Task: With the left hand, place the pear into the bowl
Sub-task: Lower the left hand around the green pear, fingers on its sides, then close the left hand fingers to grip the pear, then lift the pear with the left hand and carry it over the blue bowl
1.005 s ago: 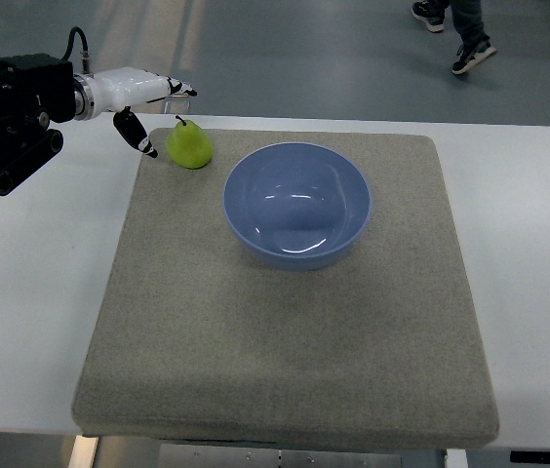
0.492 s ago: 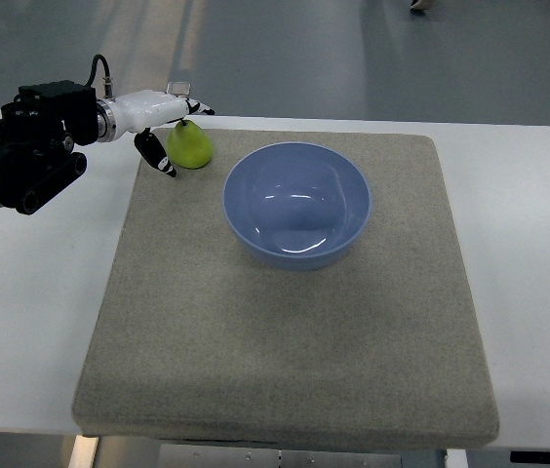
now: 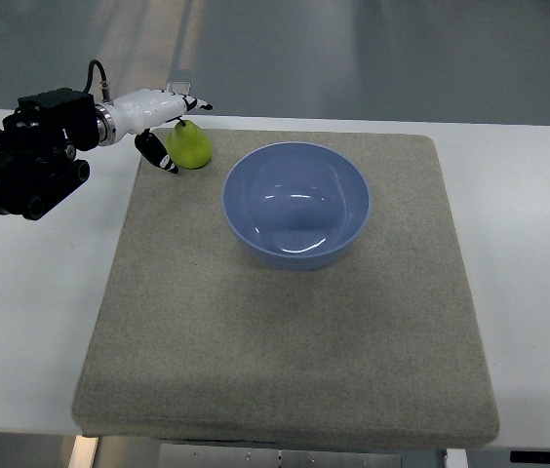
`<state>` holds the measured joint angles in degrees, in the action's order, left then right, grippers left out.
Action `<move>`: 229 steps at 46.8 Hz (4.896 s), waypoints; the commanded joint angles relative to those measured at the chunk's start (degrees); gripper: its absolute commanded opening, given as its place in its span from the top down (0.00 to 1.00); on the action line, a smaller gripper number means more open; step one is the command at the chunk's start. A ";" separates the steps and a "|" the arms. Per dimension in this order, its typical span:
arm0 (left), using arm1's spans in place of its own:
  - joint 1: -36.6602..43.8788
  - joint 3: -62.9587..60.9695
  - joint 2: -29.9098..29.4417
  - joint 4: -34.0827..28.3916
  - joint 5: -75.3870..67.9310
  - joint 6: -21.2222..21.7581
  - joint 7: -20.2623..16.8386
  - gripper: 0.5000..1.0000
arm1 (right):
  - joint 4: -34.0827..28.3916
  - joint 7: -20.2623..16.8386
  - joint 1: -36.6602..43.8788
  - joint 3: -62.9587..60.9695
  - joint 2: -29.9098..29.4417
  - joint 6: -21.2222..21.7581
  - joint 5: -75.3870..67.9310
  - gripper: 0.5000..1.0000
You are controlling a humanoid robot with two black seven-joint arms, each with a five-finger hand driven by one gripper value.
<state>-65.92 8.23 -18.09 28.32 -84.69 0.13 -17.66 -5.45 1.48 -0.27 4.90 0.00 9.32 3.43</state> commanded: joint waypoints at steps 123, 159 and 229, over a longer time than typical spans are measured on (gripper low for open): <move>2.99 0.29 2.18 -1.08 10.25 2.94 0.61 1.00 | 0.00 0.01 0.00 0.02 0.00 0.00 0.00 0.15; -3.16 1.96 0.34 7.27 11.74 2.59 0.61 1.00 | 0.00 -0.08 0.00 -0.07 0.00 0.00 0.00 0.15; -9.50 0.73 -6.78 36.10 -0.65 -13.14 -0.53 1.00 | 0.00 0.01 0.00 0.02 0.00 0.00 0.00 0.15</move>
<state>-75.87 8.96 -25.11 64.22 -83.97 -13.01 -18.19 -5.45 1.50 -0.26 4.88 0.00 9.32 3.43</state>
